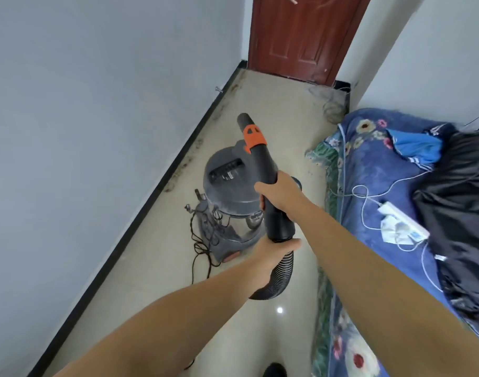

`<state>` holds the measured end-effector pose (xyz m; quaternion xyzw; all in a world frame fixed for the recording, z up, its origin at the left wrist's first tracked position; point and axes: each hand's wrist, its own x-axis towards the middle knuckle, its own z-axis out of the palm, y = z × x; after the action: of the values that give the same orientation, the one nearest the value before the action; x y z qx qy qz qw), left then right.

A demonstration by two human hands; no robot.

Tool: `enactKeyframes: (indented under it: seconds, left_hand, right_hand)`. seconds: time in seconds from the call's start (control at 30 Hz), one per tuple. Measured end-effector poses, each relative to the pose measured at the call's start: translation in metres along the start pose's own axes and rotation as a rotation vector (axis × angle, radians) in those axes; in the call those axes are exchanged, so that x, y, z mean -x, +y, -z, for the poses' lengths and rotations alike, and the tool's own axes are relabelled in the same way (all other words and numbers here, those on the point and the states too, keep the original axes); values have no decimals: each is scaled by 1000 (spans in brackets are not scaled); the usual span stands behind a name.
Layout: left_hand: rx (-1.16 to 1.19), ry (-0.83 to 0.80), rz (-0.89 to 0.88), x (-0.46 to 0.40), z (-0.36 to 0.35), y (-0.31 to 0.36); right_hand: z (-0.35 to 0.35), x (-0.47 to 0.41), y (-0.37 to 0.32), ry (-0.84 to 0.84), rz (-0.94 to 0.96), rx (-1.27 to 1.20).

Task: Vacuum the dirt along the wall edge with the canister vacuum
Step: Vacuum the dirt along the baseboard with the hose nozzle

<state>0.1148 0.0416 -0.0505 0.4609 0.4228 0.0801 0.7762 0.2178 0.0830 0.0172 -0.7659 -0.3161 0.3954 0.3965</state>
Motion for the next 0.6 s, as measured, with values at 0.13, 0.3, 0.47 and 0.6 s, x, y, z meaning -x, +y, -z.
enactKeyframes:
  seconds: [0.13, 0.3, 0.47, 0.6]
  left_hand:
    - [39, -67, -2, -13, -102, 10]
    - [66, -114, -41, -38, -184, 43]
    - [63, -106, -108, -89, -212, 89]
    - [49, -53, -134, -143, -223, 128]
  right_hand:
    - [101, 14, 22, 132, 1, 7]
    - [190, 6, 20, 182, 47, 26]
    - [233, -41, 1, 211, 125, 33]
    - [259, -102, -13, 195, 151, 56]
